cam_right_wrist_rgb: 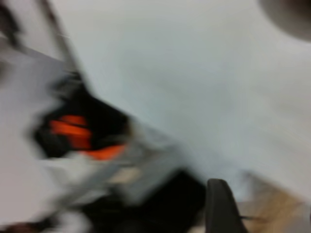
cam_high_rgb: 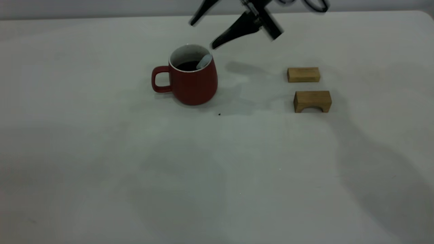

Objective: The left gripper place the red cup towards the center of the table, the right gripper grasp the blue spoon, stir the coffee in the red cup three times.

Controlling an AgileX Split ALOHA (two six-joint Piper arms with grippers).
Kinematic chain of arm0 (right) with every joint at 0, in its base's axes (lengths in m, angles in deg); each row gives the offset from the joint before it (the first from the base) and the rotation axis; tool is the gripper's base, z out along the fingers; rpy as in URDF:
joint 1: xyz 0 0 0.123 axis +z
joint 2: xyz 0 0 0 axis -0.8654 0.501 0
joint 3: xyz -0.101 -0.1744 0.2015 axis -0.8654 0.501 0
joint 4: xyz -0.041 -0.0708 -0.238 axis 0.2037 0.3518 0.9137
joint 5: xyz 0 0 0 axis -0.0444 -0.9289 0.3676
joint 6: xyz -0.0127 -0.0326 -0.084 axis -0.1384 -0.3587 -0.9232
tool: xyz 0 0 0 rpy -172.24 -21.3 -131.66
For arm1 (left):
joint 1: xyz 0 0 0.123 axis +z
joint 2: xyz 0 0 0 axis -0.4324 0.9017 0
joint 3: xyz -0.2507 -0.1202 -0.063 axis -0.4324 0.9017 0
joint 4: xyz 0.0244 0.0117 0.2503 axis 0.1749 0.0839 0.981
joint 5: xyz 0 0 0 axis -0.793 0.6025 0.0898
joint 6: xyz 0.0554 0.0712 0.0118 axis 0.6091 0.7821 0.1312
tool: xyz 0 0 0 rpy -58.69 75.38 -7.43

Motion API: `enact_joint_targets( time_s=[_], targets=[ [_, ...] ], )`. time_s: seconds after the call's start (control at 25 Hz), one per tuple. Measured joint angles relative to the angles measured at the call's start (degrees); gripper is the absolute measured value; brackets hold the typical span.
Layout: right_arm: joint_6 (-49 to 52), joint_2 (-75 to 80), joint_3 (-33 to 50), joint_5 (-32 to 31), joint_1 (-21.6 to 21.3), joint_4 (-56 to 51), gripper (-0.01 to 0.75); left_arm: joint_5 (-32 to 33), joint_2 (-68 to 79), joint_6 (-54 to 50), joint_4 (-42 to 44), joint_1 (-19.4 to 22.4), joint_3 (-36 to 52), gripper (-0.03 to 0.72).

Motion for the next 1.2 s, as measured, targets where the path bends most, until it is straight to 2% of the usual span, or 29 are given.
enact_joint_targets(
  time_s=[0.12,0.28,0.52,0.76,0.92,1.2],
  targets=[
    [-5.23,-4.99,0.04,-0.57,0.0,10.62,0.389,0.0,0.0,0.0,0.0,0.0,0.0,0.535],
    [-7.83,-12.6,0.04,-1.24,0.0,19.45,0.308,0.0,0.0,0.0,0.0,0.0,0.0,0.535],
    [-8.67,-24.7,0.04,-2.21,0.0,23.76,0.211,0.0,0.0,0.0,0.0,0.0,0.0,0.535],
    [-10.2,-36.33,0.04,-3.18,0.0,29.79,0.203,0.0,0.0,0.0,0.0,0.0,0.0,0.535],
    [-5.59,-42.98,1.51,-3.58,0.0,38.66,0.205,0.0,0.0,0.0,0.0,0.0,0.0,0.535],
    [2.68,-56.93,11.19,-3.58,0.0,53.95,0.213,0.0,0.0,0.0,0.0,0.0,0.0,0.535]
  ],
)
